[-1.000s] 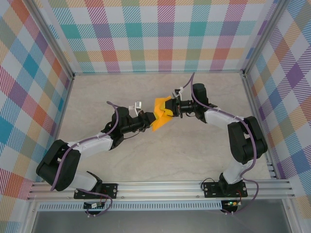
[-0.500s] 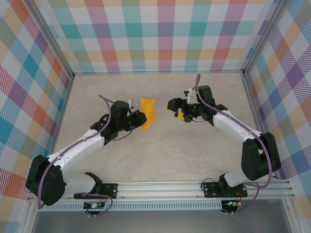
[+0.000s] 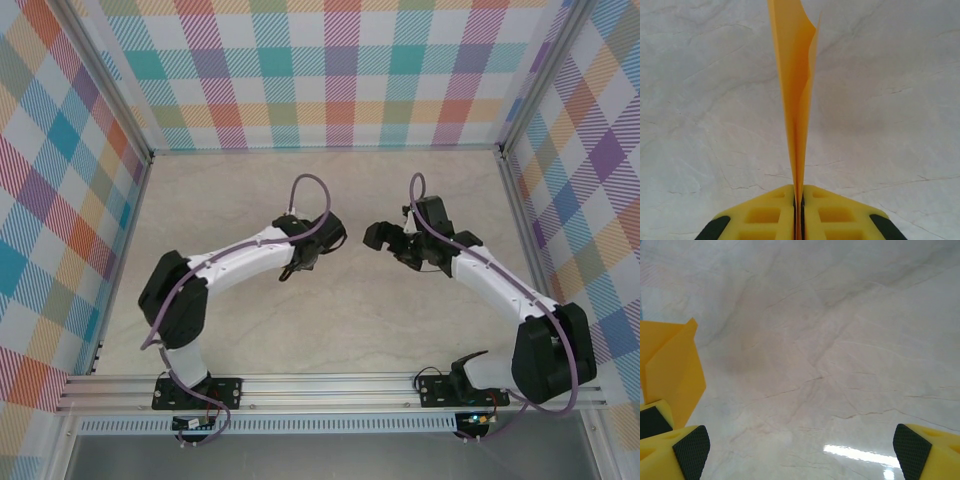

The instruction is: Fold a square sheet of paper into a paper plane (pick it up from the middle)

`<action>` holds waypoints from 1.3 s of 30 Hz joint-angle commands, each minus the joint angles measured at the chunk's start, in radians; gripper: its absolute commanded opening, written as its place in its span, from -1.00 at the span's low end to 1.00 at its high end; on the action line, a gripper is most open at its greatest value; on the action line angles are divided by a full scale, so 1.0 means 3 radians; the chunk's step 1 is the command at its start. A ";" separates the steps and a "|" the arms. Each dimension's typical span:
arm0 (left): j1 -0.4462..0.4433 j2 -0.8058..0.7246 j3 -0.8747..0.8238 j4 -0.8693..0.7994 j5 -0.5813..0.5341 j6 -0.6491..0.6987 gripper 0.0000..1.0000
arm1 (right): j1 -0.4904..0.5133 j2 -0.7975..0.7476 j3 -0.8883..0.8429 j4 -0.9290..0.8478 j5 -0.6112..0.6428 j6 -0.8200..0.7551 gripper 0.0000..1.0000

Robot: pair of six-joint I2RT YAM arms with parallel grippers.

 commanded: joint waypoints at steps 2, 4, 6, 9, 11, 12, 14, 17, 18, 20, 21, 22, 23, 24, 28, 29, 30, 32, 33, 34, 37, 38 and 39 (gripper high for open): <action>-0.0098 0.0254 0.0103 -0.0012 -0.0050 -0.0088 -0.76 | 0.0000 -0.0142 -0.0090 -0.0262 0.0583 0.0060 0.94; -0.0135 0.0415 0.0102 0.0157 0.0104 -0.0150 -0.72 | 0.0000 -0.0174 -0.0134 -0.0293 0.0666 0.0077 0.94; -0.0170 0.0570 0.0151 0.0225 0.0210 -0.0171 -0.69 | -0.0003 -0.0195 -0.0165 -0.0313 0.0729 0.0097 0.94; -0.0183 0.0698 0.0188 0.0378 0.0434 -0.0166 -0.59 | 0.0000 -0.0196 -0.0197 -0.0354 0.0783 0.0106 0.94; -0.0185 0.0712 0.0160 0.0522 0.0587 -0.0154 -0.46 | 0.0002 -0.0191 -0.0202 -0.0370 0.0793 0.0103 0.93; -0.0183 0.0704 0.0147 0.0585 0.0674 -0.0143 -0.37 | 0.0000 -0.0188 -0.0210 -0.0376 0.0804 0.0102 0.94; -0.0184 0.0667 0.0123 0.0709 0.0835 -0.0111 -0.19 | 0.0000 -0.0196 -0.0220 -0.0382 0.0804 0.0100 0.94; -0.0147 0.0497 0.0009 0.0975 0.1176 -0.0063 0.10 | -0.0001 -0.0204 -0.0230 -0.0356 0.0776 0.0082 0.94; -0.0117 0.0392 -0.0061 0.1064 0.1329 -0.0057 0.16 | -0.0002 -0.0211 -0.0238 -0.0322 0.0724 0.0034 0.95; -0.0038 0.0170 -0.0212 0.1263 0.1558 -0.0063 0.28 | 0.0000 -0.0255 -0.0312 -0.0132 0.0531 -0.0093 0.95; 0.0012 0.0036 -0.0316 0.1376 0.1672 -0.0075 0.35 | 0.0005 -0.0276 -0.0362 -0.0021 0.0454 -0.0124 0.95; 0.0075 -0.0107 -0.0419 0.1474 0.1766 -0.0092 0.40 | 0.0007 -0.0283 -0.0396 0.0060 0.0360 -0.0143 0.95; 0.0130 -0.0222 -0.0511 0.1558 0.1853 -0.0110 0.45 | 0.0021 -0.0274 -0.0399 0.0106 0.0295 -0.0148 0.94; 0.0199 -0.0346 -0.0625 0.1634 0.1912 -0.0141 0.50 | 0.0055 -0.0249 -0.0382 0.0128 0.0245 -0.0144 0.94; 0.0531 -0.0799 -0.1094 0.1806 0.1992 -0.0266 0.63 | 0.0333 0.0000 -0.0249 0.0307 0.0054 -0.0018 0.81; 0.0616 -0.0886 -0.1192 0.1810 0.1974 -0.0302 0.64 | 0.0424 0.0103 -0.0195 0.0344 0.0022 0.0025 0.77; 0.0718 -0.0975 -0.1303 0.1802 0.1956 -0.0337 0.67 | 0.0540 0.0228 -0.0107 0.0362 0.0004 0.0071 0.71; 0.0920 -0.1134 -0.1506 0.1808 0.1962 -0.0402 0.69 | 0.0770 0.0477 0.0077 0.0395 0.0004 0.0135 0.62; 0.1019 -0.1218 -0.1621 0.1823 0.1983 -0.0429 0.71 | 0.0888 0.0603 0.0166 0.0439 0.0001 0.0160 0.58; 0.1132 -0.1304 -0.1733 0.1830 0.1992 -0.0467 0.72 | 0.0987 0.0714 0.0241 0.0504 -0.0001 0.0196 0.55; 0.1418 -0.1554 -0.2013 0.1832 0.1987 -0.0542 0.77 | 0.1200 0.1020 0.0454 0.0654 -0.0065 0.0274 0.48; 0.1493 -0.1626 -0.2084 0.1821 0.1985 -0.0565 0.78 | 0.1237 0.1111 0.0527 0.0663 -0.0086 0.0296 0.47; 0.1565 -0.1711 -0.2165 0.1821 0.1989 -0.0584 0.80 | 0.1270 0.1216 0.0608 0.0679 -0.0127 0.0308 0.44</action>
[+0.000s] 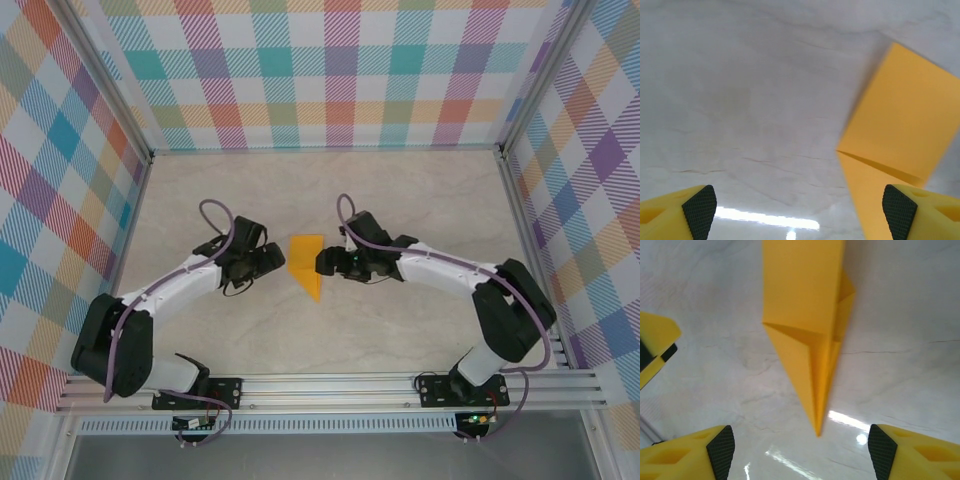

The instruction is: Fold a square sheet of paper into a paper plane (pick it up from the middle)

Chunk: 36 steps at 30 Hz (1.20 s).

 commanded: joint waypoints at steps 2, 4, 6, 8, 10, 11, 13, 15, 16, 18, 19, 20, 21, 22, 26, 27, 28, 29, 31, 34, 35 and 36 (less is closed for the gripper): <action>0.0272 -0.0361 -0.0248 0.0012 0.0048 -0.0153 0.81 | 0.0148 0.0357 0.0334 0.0244 -0.0216 0.0149 0.39; 0.0340 -0.0467 -0.0327 0.0000 0.0048 -0.0167 0.83 | 0.0216 0.0586 0.0507 0.0210 -0.0294 0.0163 0.35; 0.0372 -0.0515 -0.0361 -0.0018 0.0054 -0.0171 0.83 | 0.0246 0.0746 0.0599 0.0213 -0.0335 0.0192 0.33; 0.0383 -0.0524 -0.0377 -0.0025 0.0083 -0.0162 0.83 | 0.0253 0.0855 0.0636 0.0204 -0.0328 0.0210 0.32; 0.0383 -0.0523 -0.0401 -0.0009 0.0131 -0.0162 0.84 | 0.0250 0.0940 0.0672 0.0118 -0.0253 0.0165 0.31; 0.0383 -0.0511 -0.0408 0.0007 0.0148 -0.0152 0.84 | 0.0247 0.0975 0.0697 0.0062 -0.0226 0.0132 0.31; 0.0383 -0.0502 -0.0423 0.0055 0.0200 -0.0137 0.86 | 0.0245 0.1061 0.0771 -0.0098 -0.0218 -0.0029 0.31; 0.0386 -0.0493 -0.0435 0.0103 0.0268 -0.0126 0.88 | 0.0245 0.1146 0.0844 -0.0324 -0.0249 -0.0232 0.30; 0.0383 -0.0487 -0.0436 0.0116 0.0297 -0.0119 0.89 | 0.0245 0.1155 0.0819 -0.0393 -0.0239 -0.0319 0.29; 0.0383 -0.0483 -0.0436 0.0128 0.0328 -0.0110 0.90 | 0.0240 0.1136 0.0742 -0.0473 -0.0244 -0.0486 0.29; 0.0383 -0.0475 -0.0435 0.0136 0.0344 -0.0109 0.91 | 0.0235 0.1122 0.0702 -0.0529 -0.0242 -0.0594 0.29; 0.0383 -0.0473 -0.0434 0.0145 0.0362 -0.0101 0.91 | 0.0230 0.1106 0.0670 -0.0587 -0.0244 -0.0681 0.29; 0.0383 -0.0459 -0.0431 0.0153 0.0383 -0.0103 0.91 | 0.0217 0.1092 0.0639 -0.0657 -0.0248 -0.0773 0.29; 0.0383 -0.0452 -0.0424 0.0165 0.0407 -0.0095 0.92 | 0.0201 0.1075 0.0611 -0.0734 -0.0270 -0.0910 0.29; 0.0383 -0.0399 -0.0425 0.0211 0.0520 -0.0081 0.92 | 0.0142 0.0979 0.0511 -0.0981 -0.0251 -0.1368 0.28; 0.0383 -0.0388 -0.0428 0.0231 0.0551 -0.0071 0.92 | 0.0116 0.0929 0.0486 -0.1006 -0.0252 -0.1434 0.26; 0.0383 -0.0386 -0.0425 0.0246 0.0585 -0.0061 0.92 | 0.0103 0.0860 0.0460 -0.1003 -0.0264 -0.1483 0.24; 0.0383 -0.0378 -0.0430 0.0264 0.0610 -0.0054 0.92 | 0.0102 0.0787 0.0444 -0.0979 -0.0270 -0.1497 0.23; 0.0383 -0.0367 -0.0440 0.0311 0.0679 -0.0048 0.92 | 0.0099 0.0605 0.0397 -0.0832 -0.0322 -0.1362 0.23; 0.0378 -0.0338 -0.0453 0.0390 0.0761 -0.0072 0.92 | 0.0097 0.0414 0.0320 -0.0512 -0.0452 -0.0920 0.25; 0.0375 -0.0328 -0.0457 0.0398 0.0773 -0.0107 0.92 | 0.0097 0.0375 0.0278 -0.0415 -0.0423 -0.0782 0.25; 0.0378 -0.0318 -0.0474 0.0425 0.0797 -0.0132 0.92 | 0.0099 0.0341 0.0236 -0.0299 -0.0371 -0.0639 0.25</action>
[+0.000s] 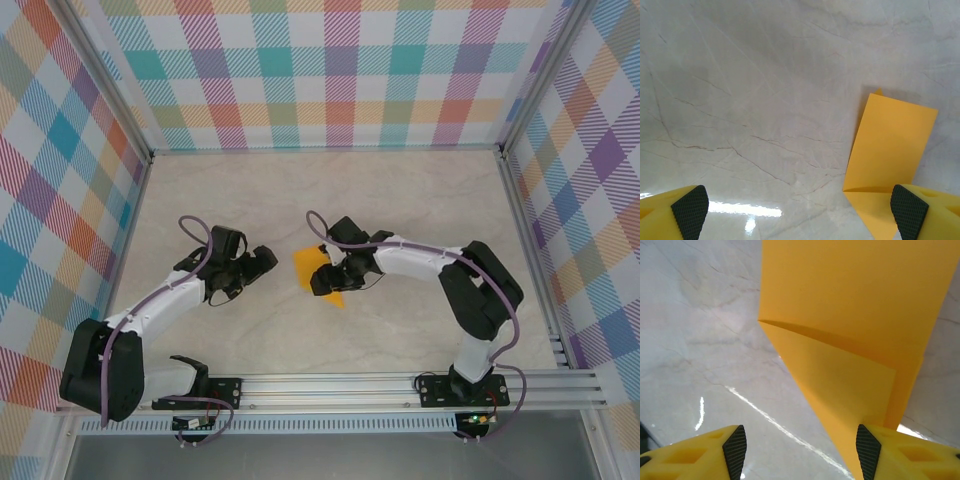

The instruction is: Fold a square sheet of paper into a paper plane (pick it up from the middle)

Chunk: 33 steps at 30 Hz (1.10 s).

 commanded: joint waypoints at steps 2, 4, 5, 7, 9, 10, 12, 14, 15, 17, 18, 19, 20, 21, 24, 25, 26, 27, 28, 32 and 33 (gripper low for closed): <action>0.0045 0.0067 -0.0110 0.0286 0.0209 -0.0088 0.92 | 0.0004 -0.0196 -0.0134 0.0463 0.0059 0.0570 0.25; 0.0030 0.0111 -0.0134 0.0393 0.0286 -0.0138 0.92 | -0.0002 -0.0153 -0.0131 0.0536 0.0120 0.0697 0.24; 0.0015 0.0132 -0.0134 0.0429 0.0331 -0.0141 0.91 | -0.0010 -0.0132 -0.0126 0.0548 0.0142 0.0735 0.24; -0.0015 0.0177 -0.0125 0.0491 0.0402 -0.0162 0.91 | -0.0039 -0.0077 -0.0126 0.0596 0.0160 0.0801 0.24; -0.0051 0.0212 -0.0120 0.0547 0.0450 -0.0194 0.89 | -0.0084 -0.0018 -0.0126 0.0622 0.0155 0.0843 0.23; -0.0067 0.0242 -0.0110 0.0567 0.0477 -0.0207 0.87 | -0.0111 0.0017 -0.0117 0.0633 0.0117 0.0849 0.23; -0.0088 0.0285 -0.0099 0.0616 0.0555 -0.0237 0.82 | -0.0138 0.0073 -0.0103 0.0644 0.0051 0.0830 0.23; -0.0108 0.0334 -0.0114 0.0725 0.0649 -0.0284 0.77 | -0.0149 0.0131 -0.0073 0.0630 0.0035 0.0816 0.22; -0.0122 0.0363 -0.0114 0.0772 0.0699 -0.0306 0.74 | -0.0154 0.0159 -0.0056 0.0612 0.0026 0.0816 0.20; -0.0144 0.0430 -0.0104 0.0851 0.0785 -0.0339 0.70 | -0.0172 0.0204 -0.0058 0.0607 0.0012 0.0858 0.17; -0.0162 0.0464 -0.0099 0.0892 0.0829 -0.0357 0.68 | -0.0184 0.0222 -0.0078 0.0628 -0.0004 0.0864 0.16; -0.0177 0.0493 -0.0099 0.0953 0.0875 -0.0383 0.66 | -0.0190 0.0233 -0.0092 0.0621 0.0003 0.0879 0.15; -0.0192 0.0526 -0.0095 0.0986 0.0896 -0.0405 0.66 | -0.0197 0.0227 -0.0110 0.0630 0.0009 0.0885 0.15; -0.0210 0.0561 -0.0090 0.1017 0.0928 -0.0425 0.65 | -0.0205 0.0225 -0.0137 0.0652 0.0005 0.0890 0.14; -0.0275 0.0646 -0.0068 0.1113 0.1004 -0.0480 0.59 | -0.0234 0.0229 -0.0180 0.0655 -0.0006 0.0890 0.14; -0.0307 0.0673 -0.0059 0.1149 0.1038 -0.0492 0.56 | -0.0241 0.0241 -0.0191 0.0653 -0.0006 0.0890 0.13; -0.0335 0.0697 -0.0051 0.1172 0.1058 -0.0505 0.54 | -0.0255 0.0250 -0.0205 0.0657 -0.0006 0.0897 0.13; -0.0371 0.0730 -0.0034 0.1182 0.1070 -0.0524 0.51 | -0.0269 0.0258 -0.0215 0.0657 -0.0020 0.0904 0.13; -0.0408 0.0756 -0.0027 0.1184 0.1071 -0.0534 0.49 | -0.0286 0.0272 -0.0227 0.0669 -0.0038 0.0915 0.12; -0.0514 0.0849 -0.0006 0.1144 0.1061 -0.0554 0.46 | -0.0367 0.0311 -0.0293 0.0735 -0.0165 0.0969 0.04; -0.0529 0.0874 0.0003 0.1134 0.1068 -0.0553 0.46 | -0.0384 0.0319 -0.0308 0.0744 -0.0188 0.0977 0.02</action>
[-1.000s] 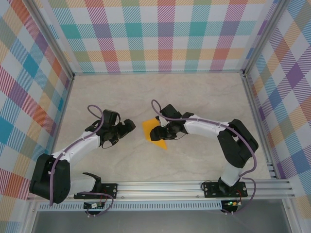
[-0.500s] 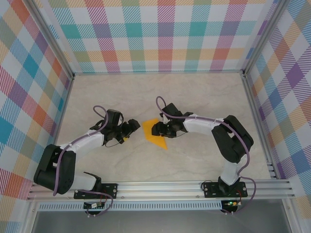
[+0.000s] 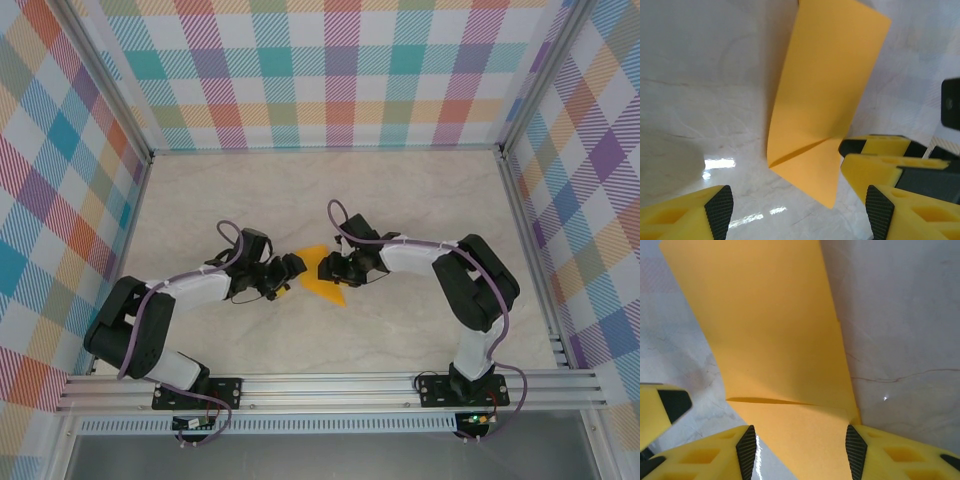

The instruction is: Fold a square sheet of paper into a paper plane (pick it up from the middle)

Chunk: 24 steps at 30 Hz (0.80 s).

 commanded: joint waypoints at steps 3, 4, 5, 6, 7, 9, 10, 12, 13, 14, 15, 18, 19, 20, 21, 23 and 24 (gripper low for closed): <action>-0.0117 0.0153 0.0109 0.0046 0.0089 -0.0062 0.44 | -0.0099 0.0113 -0.0115 0.0071 -0.0185 0.0074 0.00; -0.0138 0.0195 0.0119 0.0061 0.0093 -0.0074 0.42 | -0.0112 0.0117 -0.0120 0.0075 -0.0210 0.0074 0.00; -0.0154 0.0223 0.0124 0.0085 0.0103 -0.0090 0.41 | -0.0122 0.0122 -0.0134 0.0088 -0.0226 0.0079 -0.01; -0.0165 0.0259 0.0130 0.0117 0.0116 -0.0109 0.40 | -0.0135 0.0120 -0.0151 0.0107 -0.0243 0.0082 -0.01; -0.0172 0.0294 0.0122 0.0179 0.0146 -0.0136 0.36 | -0.0146 0.0123 -0.0166 0.0112 -0.0253 0.0085 -0.02; -0.0182 0.0346 0.0119 0.0297 0.0183 -0.0186 0.26 | -0.0158 0.0120 -0.0186 0.0130 -0.0264 0.0083 -0.02; -0.0190 0.0366 0.0131 0.0333 0.0183 -0.0200 0.20 | -0.0169 0.0121 -0.0196 0.0136 -0.0271 0.0085 -0.02; -0.0207 0.0395 0.0162 0.0339 0.0171 -0.0200 0.10 | -0.0183 0.0118 -0.0211 0.0138 -0.0281 0.0080 -0.03; -0.0213 0.0404 0.0174 0.0330 0.0152 -0.0201 0.06 | -0.0189 0.0118 -0.0221 0.0143 -0.0286 0.0080 -0.03; -0.0213 0.0414 0.0183 0.0324 0.0142 -0.0197 0.04 | -0.0194 0.0118 -0.0230 0.0148 -0.0291 0.0080 -0.03; -0.0215 0.0421 0.0192 0.0315 0.0130 -0.0196 0.01 | -0.0199 0.0114 -0.0238 0.0157 -0.0299 0.0080 -0.03; -0.0222 0.0455 0.0216 0.0328 0.0125 -0.0196 -0.03 | -0.0206 0.0112 -0.0253 0.0166 -0.0310 0.0076 -0.03; -0.0224 0.0471 0.0226 0.0336 0.0125 -0.0191 -0.05 | -0.0207 0.0110 -0.0256 0.0167 -0.0310 0.0074 -0.03; -0.0223 0.0487 0.0233 0.0350 0.0134 -0.0195 -0.07 | -0.0210 0.0107 -0.0261 0.0171 -0.0314 0.0074 -0.03; -0.0224 0.0510 0.0244 0.0362 0.0144 -0.0191 -0.09 | -0.0210 0.0103 -0.0264 0.0172 -0.0317 0.0071 -0.03; -0.0229 0.0545 0.0261 0.0372 0.0147 -0.0192 -0.12 | -0.0210 0.0097 -0.0269 0.0169 -0.0311 0.0066 -0.03; -0.0229 0.0559 0.0267 0.0378 0.0151 -0.0191 -0.13 | -0.0215 0.0098 -0.0269 0.0175 -0.0312 0.0060 -0.03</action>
